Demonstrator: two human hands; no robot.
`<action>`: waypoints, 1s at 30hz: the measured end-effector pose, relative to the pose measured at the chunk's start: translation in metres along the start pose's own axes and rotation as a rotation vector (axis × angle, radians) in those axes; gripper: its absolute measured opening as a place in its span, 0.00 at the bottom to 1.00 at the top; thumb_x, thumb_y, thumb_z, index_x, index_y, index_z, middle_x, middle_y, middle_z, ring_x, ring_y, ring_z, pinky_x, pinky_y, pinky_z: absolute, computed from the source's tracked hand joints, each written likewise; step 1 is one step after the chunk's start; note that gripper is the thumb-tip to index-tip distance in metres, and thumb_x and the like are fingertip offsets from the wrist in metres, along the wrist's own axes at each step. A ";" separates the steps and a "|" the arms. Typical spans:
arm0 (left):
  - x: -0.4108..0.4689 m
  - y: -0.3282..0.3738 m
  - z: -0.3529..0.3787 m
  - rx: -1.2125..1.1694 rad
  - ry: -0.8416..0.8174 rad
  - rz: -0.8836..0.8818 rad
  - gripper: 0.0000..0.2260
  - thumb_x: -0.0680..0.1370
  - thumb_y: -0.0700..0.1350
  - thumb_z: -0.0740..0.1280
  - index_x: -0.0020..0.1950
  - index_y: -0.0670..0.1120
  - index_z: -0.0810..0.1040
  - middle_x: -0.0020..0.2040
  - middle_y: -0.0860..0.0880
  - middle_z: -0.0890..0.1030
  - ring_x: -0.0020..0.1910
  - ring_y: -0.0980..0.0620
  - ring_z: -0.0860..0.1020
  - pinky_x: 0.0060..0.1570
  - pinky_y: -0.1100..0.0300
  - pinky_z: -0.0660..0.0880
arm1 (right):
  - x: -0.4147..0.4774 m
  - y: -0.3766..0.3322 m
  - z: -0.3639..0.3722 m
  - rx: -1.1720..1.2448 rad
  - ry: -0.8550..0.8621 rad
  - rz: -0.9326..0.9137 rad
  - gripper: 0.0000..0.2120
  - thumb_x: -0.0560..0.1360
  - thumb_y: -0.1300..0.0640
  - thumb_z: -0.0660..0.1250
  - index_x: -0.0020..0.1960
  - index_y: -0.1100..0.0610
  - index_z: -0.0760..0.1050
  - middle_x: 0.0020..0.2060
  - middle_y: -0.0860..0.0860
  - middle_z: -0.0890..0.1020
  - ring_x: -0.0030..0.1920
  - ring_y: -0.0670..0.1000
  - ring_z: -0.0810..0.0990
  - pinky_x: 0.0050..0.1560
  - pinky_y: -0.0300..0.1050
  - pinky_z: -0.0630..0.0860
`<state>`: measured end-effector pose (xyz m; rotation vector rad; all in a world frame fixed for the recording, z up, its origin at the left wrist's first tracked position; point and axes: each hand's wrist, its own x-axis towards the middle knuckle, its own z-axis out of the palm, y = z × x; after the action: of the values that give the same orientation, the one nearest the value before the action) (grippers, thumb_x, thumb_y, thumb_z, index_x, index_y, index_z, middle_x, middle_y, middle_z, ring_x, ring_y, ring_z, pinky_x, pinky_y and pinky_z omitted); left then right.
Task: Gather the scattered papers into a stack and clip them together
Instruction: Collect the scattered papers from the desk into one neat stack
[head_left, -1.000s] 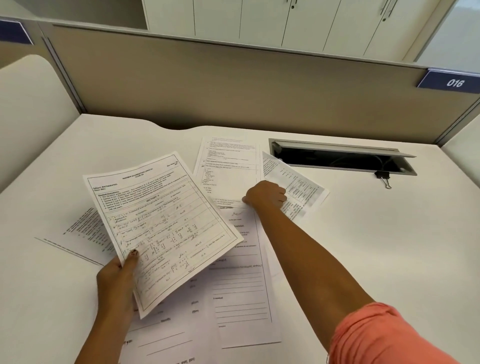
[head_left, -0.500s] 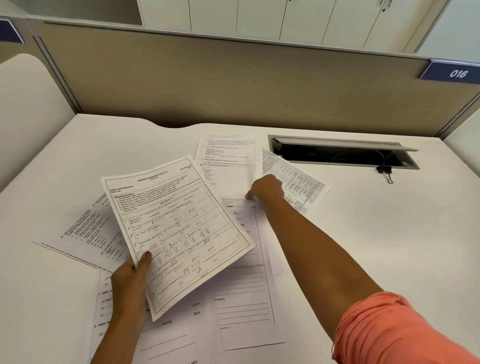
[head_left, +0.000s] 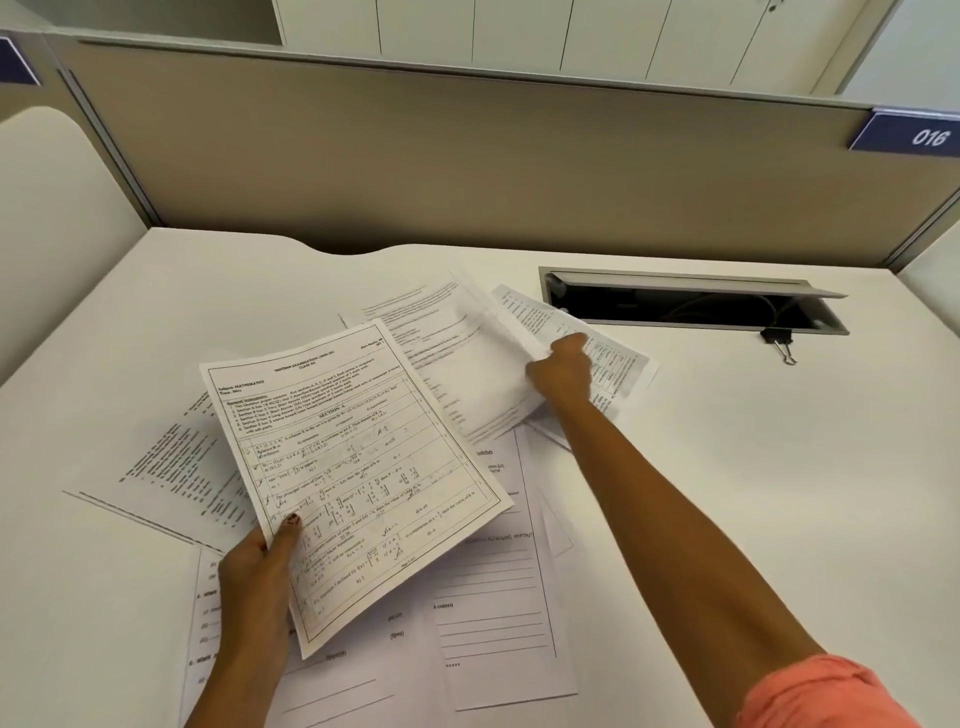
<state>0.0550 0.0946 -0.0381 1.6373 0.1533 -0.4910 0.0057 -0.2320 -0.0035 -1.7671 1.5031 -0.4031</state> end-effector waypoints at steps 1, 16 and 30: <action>0.000 0.000 -0.001 -0.003 0.000 -0.004 0.08 0.78 0.44 0.64 0.55 0.45 0.79 0.54 0.43 0.81 0.53 0.40 0.79 0.55 0.39 0.74 | 0.005 0.004 -0.009 -0.045 0.042 -0.021 0.27 0.72 0.62 0.68 0.67 0.62 0.60 0.60 0.59 0.76 0.59 0.61 0.77 0.57 0.54 0.76; -0.001 0.008 0.016 -0.010 -0.048 0.010 0.06 0.78 0.43 0.64 0.44 0.51 0.79 0.48 0.47 0.82 0.49 0.43 0.80 0.48 0.48 0.76 | 0.094 0.059 -0.088 -0.572 -0.037 -0.150 0.23 0.69 0.48 0.74 0.59 0.60 0.77 0.59 0.58 0.74 0.61 0.60 0.72 0.61 0.57 0.69; -0.022 0.018 0.019 -0.030 -0.068 0.033 0.07 0.79 0.42 0.62 0.44 0.51 0.77 0.44 0.51 0.81 0.41 0.52 0.79 0.27 0.63 0.75 | 0.033 0.087 -0.103 0.009 -0.201 -0.200 0.11 0.67 0.56 0.75 0.46 0.57 0.76 0.49 0.57 0.80 0.52 0.61 0.79 0.50 0.52 0.75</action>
<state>0.0378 0.0779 -0.0133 1.5898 0.0823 -0.5157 -0.1156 -0.2999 -0.0060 -1.8970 1.1888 -0.3197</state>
